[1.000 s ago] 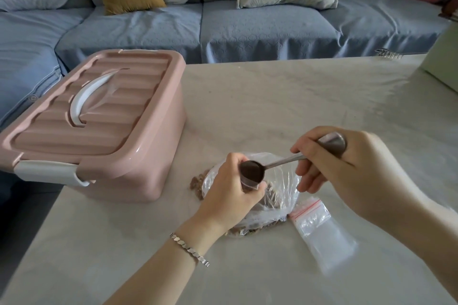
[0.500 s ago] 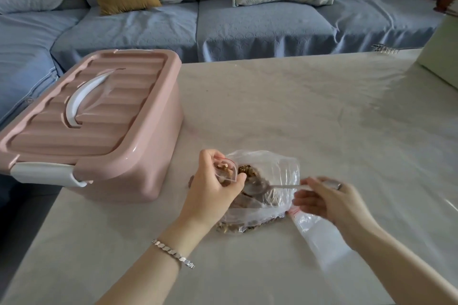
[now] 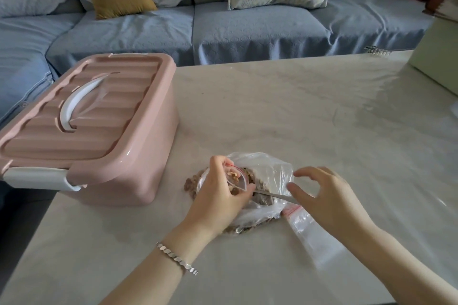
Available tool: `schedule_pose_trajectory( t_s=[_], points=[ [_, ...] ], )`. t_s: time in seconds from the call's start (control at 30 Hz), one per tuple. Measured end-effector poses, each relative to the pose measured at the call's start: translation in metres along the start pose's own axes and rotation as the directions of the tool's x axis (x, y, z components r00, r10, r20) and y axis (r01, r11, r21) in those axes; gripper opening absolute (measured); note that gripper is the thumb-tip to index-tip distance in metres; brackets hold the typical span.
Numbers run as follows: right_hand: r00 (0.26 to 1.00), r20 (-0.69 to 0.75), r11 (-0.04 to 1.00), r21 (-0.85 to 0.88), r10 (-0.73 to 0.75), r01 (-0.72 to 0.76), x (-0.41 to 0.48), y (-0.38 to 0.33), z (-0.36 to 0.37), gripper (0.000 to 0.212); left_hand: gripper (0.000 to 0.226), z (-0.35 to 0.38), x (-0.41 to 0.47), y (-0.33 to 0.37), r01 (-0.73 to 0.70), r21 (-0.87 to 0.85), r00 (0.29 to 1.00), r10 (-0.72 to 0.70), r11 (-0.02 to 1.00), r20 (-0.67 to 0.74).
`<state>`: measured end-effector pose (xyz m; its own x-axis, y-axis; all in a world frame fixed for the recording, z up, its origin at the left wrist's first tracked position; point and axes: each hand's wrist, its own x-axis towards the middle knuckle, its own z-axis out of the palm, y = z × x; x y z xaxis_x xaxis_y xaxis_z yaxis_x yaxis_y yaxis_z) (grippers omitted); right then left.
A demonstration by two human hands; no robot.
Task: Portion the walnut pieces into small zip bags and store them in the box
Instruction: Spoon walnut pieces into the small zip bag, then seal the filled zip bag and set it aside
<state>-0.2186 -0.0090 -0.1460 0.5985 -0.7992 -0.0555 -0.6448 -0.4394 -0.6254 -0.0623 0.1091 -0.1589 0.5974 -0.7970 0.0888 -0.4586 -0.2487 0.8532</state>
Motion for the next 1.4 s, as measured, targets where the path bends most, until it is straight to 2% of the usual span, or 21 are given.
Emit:
schedule_pose_trajectory(
  t_s=[0.1,0.17,0.27,0.4,0.53,0.57,0.63,0.7,0.83,0.93,1.03,1.2,1.33,1.4],
  points=[
    [0.966,-0.016,0.927,0.277,-0.26,0.254,-0.01,-0.037,-0.004,0.02,0.038,0.008,0.0,0.009,-0.015,-0.049,0.999,0.017,0.999,0.048],
    [0.954,0.025,0.9,0.337,-0.3,0.275,-0.012,-0.049,-0.002,0.02,0.043,0.013,0.002,0.012,-0.009,-0.063,0.997,0.014,0.998,0.071],
    [0.967,0.082,0.924,0.325,-0.239,0.201,-0.008,-0.051,0.001,0.011,0.047,0.017,0.003,0.015,-0.042,-0.07,0.993,0.049,0.997,0.105],
    [0.985,0.035,0.944,0.294,-0.168,0.151,0.0,-0.042,0.001,0.013,0.05,0.023,0.004,0.014,-0.042,-0.064,0.991,0.05,0.997,0.125],
    [0.994,-0.036,0.942,0.319,-0.1,0.106,0.017,-0.029,-0.012,0.01,0.084,0.022,0.002,0.01,0.017,-0.023,0.975,-0.011,1.0,0.224],
    [0.992,-0.085,0.942,0.314,-0.096,0.118,0.024,-0.024,-0.018,0.01,0.085,0.018,0.0,0.011,0.053,-0.03,0.968,-0.044,0.998,0.246],
    [0.976,-0.207,0.951,0.28,-0.073,0.13,0.041,-0.011,-0.029,0.012,0.068,0.012,-0.004,0.012,0.066,-0.018,0.965,-0.06,0.998,0.257],
    [0.96,-0.279,0.96,0.268,0.002,0.076,0.061,0.008,-0.035,0.015,0.044,0.009,-0.005,0.009,0.016,0.029,0.969,-0.023,0.999,0.245],
    [0.956,-0.217,0.942,0.312,0.196,-0.123,0.099,0.06,-0.027,0.019,0.014,0.008,-0.006,0.006,-0.093,0.109,0.961,0.061,0.99,0.269],
    [0.951,-0.18,0.938,0.29,0.251,-0.192,0.115,0.091,-0.02,0.021,0.014,0.009,-0.007,0.0,-0.155,0.165,0.959,0.109,0.974,0.26],
    [0.926,-0.192,0.928,0.252,0.325,-0.274,0.123,0.109,-0.015,0.01,0.026,0.01,-0.008,-0.001,-0.17,0.17,0.963,0.127,0.971,0.237],
    [0.872,-0.213,0.88,0.294,0.44,-0.372,0.12,0.121,-0.004,0.026,0.023,0.01,-0.008,-0.001,-0.167,0.164,0.967,0.129,0.972,0.219],
    [0.883,-0.215,0.893,0.28,0.417,-0.353,0.112,0.117,-0.01,0.029,0.028,0.013,-0.006,0.001,-0.159,0.171,0.967,0.118,0.972,0.228],
    [0.904,-0.284,0.942,0.195,0.319,-0.272,0.098,0.111,-0.015,0.025,0.026,0.015,-0.006,0.001,-0.157,0.171,0.967,0.116,0.973,0.226]
  ],
)
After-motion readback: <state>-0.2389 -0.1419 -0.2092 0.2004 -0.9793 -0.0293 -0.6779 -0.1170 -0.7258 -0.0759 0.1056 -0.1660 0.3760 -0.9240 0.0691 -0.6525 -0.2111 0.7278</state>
